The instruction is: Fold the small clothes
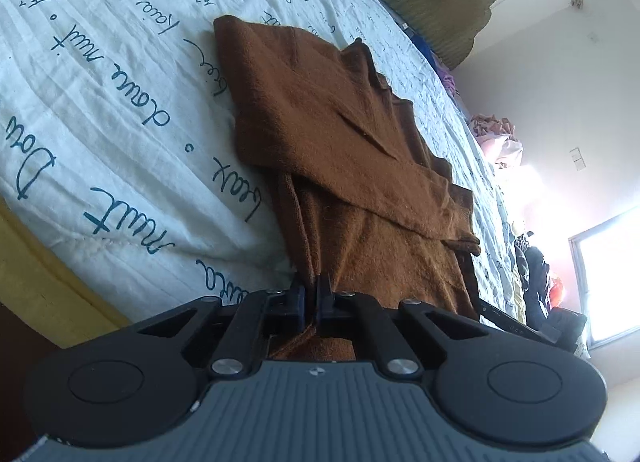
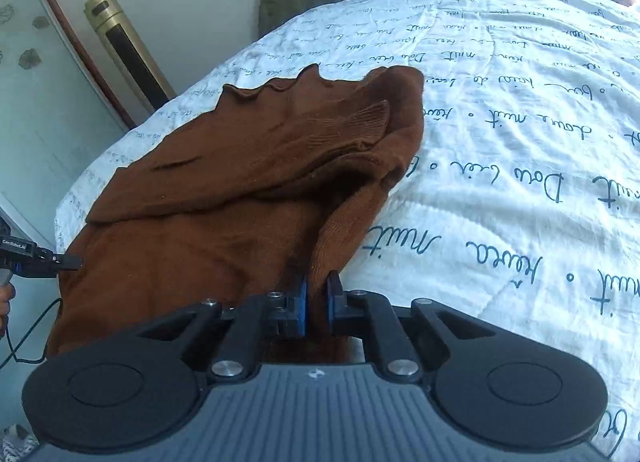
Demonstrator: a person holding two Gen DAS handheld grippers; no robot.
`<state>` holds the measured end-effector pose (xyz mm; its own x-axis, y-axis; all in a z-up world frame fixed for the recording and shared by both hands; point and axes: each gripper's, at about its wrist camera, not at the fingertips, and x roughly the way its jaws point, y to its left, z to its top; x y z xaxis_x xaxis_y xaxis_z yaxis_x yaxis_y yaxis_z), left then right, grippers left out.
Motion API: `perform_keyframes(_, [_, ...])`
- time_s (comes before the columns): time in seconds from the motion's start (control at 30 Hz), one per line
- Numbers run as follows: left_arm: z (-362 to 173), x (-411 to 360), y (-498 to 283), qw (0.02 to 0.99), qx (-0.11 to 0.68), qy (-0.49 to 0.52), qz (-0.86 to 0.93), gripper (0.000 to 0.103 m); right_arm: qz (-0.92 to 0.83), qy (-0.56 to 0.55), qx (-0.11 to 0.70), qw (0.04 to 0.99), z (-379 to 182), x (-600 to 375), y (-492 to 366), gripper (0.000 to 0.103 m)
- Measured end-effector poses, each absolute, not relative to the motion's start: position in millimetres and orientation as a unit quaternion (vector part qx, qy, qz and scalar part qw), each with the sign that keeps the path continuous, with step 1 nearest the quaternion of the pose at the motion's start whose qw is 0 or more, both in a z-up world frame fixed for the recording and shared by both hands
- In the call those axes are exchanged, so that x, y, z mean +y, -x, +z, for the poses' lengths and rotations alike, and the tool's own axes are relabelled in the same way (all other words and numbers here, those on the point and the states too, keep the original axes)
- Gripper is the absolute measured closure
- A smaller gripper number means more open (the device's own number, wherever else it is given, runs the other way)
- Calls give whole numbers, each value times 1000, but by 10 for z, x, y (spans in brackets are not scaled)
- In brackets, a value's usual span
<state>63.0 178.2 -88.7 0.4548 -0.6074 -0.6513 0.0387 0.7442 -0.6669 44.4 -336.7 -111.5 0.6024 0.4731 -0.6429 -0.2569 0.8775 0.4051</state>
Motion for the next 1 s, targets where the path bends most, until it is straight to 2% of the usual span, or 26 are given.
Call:
perform_keyframes(0.2, [-774, 1902, -859, 826, 443, 299, -182, 100, 180, -128, 343, 913, -906, -3402, -518, 100])
perform_keyframes(0.47, [-825, 1943, -1139, 850, 420, 280, -152, 100, 156, -131, 346, 916, -970, -3399, -1053, 100])
perform_keyframes(0.6, [-957, 1957, -1057, 823, 432, 324, -175, 100, 149, -169, 347, 910, -1063, -3462, -1167, 99])
perform_keyframes(0.67, [-964, 1957, -902, 811, 439, 333, -198, 86, 166, -174, 370, 897, -1065, -3449, -1121, 96])
perform_keyframes(0.7, [-973, 1949, -788, 807, 443, 334, -202, 70, 164, -167, 377, 896, -1045, -3434, -1041, 94])
perform_keyframes(0.73, [-985, 1942, -678, 803, 444, 335, -212, 62, 167, -164, 377, 896, -1030, -3437, -932, 83])
perform_keyframes(0.77, [-998, 1932, -576, 798, 445, 340, -225, 62, 178, -165, 378, 893, -1031, -3445, -819, 57])
perform_keyframes(0.8, [-1007, 1919, -482, 793, 448, 340, -232, 62, 184, -164, 382, 891, -1040, -3454, -719, 36])
perform_keyframes(0.83, [-1004, 1915, -407, 793, 447, 342, -232, 62, 188, -162, 380, 891, -1054, -3465, -566, 6])
perform_keyframes(0.87, [-1005, 1914, -323, 793, 443, 347, -233, 62, 194, -159, 376, 892, -1076, -3467, -419, 3])
perform_keyframes(0.9, [-1007, 1894, -276, 789, 446, 348, -241, 62, 211, -152, 378, 889, -1105, -3454, -305, 3])
perform_keyframes(0.93, [-1002, 1874, -250, 786, 449, 347, -243, 65, 230, -136, 377, 887, -1131, -3427, -164, 8])
perform_keyframes(0.97, [-993, 1857, -230, 786, 452, 347, -240, 66, 236, -122, 370, 890, -1140, -3398, -35, 33])
perform_keyframes(1.0, [-975, 1842, -232, 786, 456, 340, -241, 71, 239, -121, 371, 889, -1158, -3368, 51, 56])
